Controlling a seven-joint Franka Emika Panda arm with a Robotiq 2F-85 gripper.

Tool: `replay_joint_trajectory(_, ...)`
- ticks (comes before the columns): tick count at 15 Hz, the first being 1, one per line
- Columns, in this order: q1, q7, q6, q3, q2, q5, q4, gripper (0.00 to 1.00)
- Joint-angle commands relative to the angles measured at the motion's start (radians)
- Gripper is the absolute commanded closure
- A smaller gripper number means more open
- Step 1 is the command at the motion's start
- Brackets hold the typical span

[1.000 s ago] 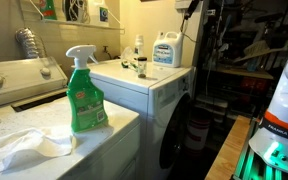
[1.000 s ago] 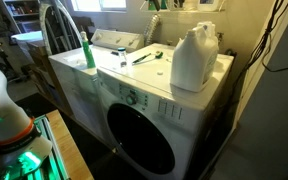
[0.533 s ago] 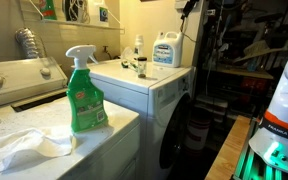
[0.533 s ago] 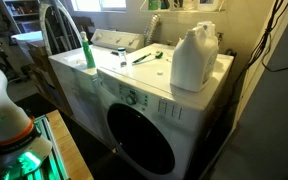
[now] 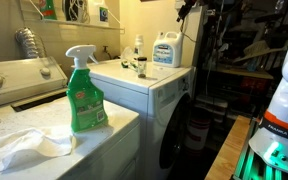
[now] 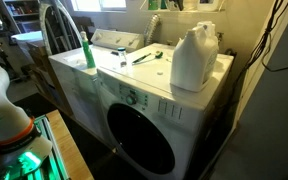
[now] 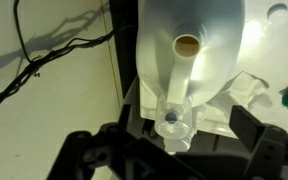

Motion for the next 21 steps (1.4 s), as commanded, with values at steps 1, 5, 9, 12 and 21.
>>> replay_joint_trajectory(1, -0.101, -0.063, -0.035, 0.065, 0.195, 0.129, 0.213, 0.0)
replay_joint_trajectory(5, -0.176, -0.089, -0.11, 0.177, 0.34, 0.186, 0.404, 0.0)
replay_joint_trajectory(9, -0.204, -0.057, -0.217, 0.241, 0.438, 0.146, 0.546, 0.0)
replay_joint_trajectory(12, -0.21, -0.047, -0.239, 0.259, 0.501, 0.113, 0.638, 0.0)
replay_joint_trajectory(21, -0.174, -0.034, -0.261, 0.218, 0.616, 0.055, 0.775, 0.0)
